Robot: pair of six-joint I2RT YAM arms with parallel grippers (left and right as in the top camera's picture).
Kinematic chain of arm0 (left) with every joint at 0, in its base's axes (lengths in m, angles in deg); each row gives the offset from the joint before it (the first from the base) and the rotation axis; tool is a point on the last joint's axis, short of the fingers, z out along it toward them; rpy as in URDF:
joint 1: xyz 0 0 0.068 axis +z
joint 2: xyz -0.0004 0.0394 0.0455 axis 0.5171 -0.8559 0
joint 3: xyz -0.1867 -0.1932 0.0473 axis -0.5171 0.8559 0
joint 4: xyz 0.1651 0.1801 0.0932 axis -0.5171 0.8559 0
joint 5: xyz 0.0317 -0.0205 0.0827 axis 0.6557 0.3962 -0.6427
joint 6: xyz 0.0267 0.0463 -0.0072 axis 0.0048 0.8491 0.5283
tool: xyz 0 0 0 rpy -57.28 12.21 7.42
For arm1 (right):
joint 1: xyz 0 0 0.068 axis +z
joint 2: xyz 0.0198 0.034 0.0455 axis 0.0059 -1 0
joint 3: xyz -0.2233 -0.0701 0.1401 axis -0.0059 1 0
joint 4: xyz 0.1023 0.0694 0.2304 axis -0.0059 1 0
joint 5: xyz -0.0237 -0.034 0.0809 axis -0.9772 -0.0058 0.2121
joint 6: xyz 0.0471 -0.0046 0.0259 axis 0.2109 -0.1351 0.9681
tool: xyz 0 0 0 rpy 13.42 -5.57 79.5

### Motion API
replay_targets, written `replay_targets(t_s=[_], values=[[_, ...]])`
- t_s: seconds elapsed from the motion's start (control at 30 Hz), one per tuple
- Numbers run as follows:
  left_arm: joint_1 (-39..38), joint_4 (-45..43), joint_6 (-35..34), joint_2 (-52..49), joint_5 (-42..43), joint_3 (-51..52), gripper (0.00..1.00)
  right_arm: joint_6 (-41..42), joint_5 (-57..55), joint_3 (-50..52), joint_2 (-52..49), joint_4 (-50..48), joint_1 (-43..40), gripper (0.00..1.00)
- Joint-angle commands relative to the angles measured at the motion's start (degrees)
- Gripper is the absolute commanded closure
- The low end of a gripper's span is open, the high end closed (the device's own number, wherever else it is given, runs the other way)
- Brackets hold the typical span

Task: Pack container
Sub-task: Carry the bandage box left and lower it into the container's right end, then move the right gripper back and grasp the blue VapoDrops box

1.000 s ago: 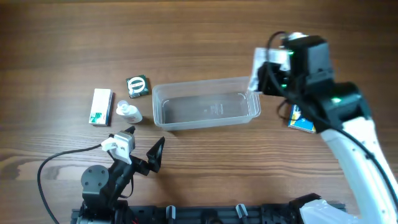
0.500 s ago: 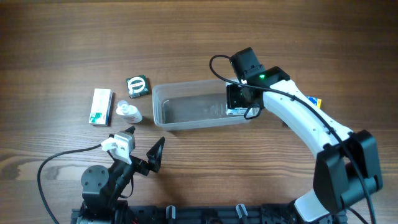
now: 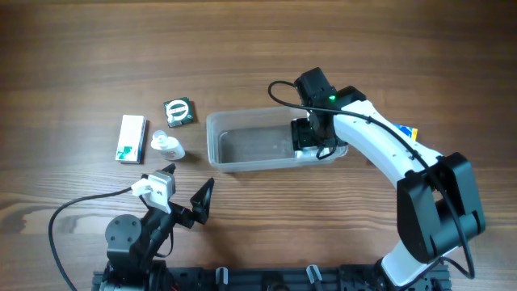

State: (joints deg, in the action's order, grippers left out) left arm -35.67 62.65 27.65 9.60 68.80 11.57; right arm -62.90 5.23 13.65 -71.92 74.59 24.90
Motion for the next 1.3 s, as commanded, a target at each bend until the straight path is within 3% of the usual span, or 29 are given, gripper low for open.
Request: replay_targets(t_s=[0.0, 0.23, 0.33, 0.37, 0.43, 0.5, 0.8, 0.93, 1.27], values=[[0.26, -0.13, 0.28, 0.57, 0.31, 0.35, 0.0, -1.05, -2.12, -0.28, 0.9, 0.02, 0.0, 0.15], [0.26, -0.13, 0.28, 0.57, 0.31, 0.35, 0.0, -0.66, -4.07, -5.29, 12.57, 0.92, -0.09, 0.24], [0.26, -0.15, 0.31, 0.57, 0.31, 0.35, 0.0, 4.11, -12.92, -5.27, 18.69, 2.43, -1.81, 0.24], [0.26, -0.13, 0.28, 0.57, 0.31, 0.35, 0.0, 4.9, -14.4, -5.27, 20.28, 3.08, -3.19, 0.21], [0.26, -0.15, 0.31, 0.57, 0.31, 0.35, 0.0, 4.94, -14.71, -5.27, 22.84, 4.63, -7.43, 0.02], [0.26, -0.13, 0.28, 0.57, 0.31, 0.35, 0.0, 4.92, -14.12, -5.27, 23.89, 6.29, -12.74, 0.0], [0.26, -0.13, 0.28, 0.57, 0.31, 0.35, 0.0, 1.79, -1.86, 1.95, 18.25, 6.97, -33.94, 0.0], [0.26, -0.15, 0.28, 0.57, 0.31, 0.35, 0.0, -3.89, 4.28, 4.66, 13.16, 6.91, -34.93, 0.0], [0.26, -0.15, 0.28, 0.57, 0.31, 0.35, 0.0, -2.29, -0.59, 10.32, 1.55, -0.85, -34.58, 0.0]])
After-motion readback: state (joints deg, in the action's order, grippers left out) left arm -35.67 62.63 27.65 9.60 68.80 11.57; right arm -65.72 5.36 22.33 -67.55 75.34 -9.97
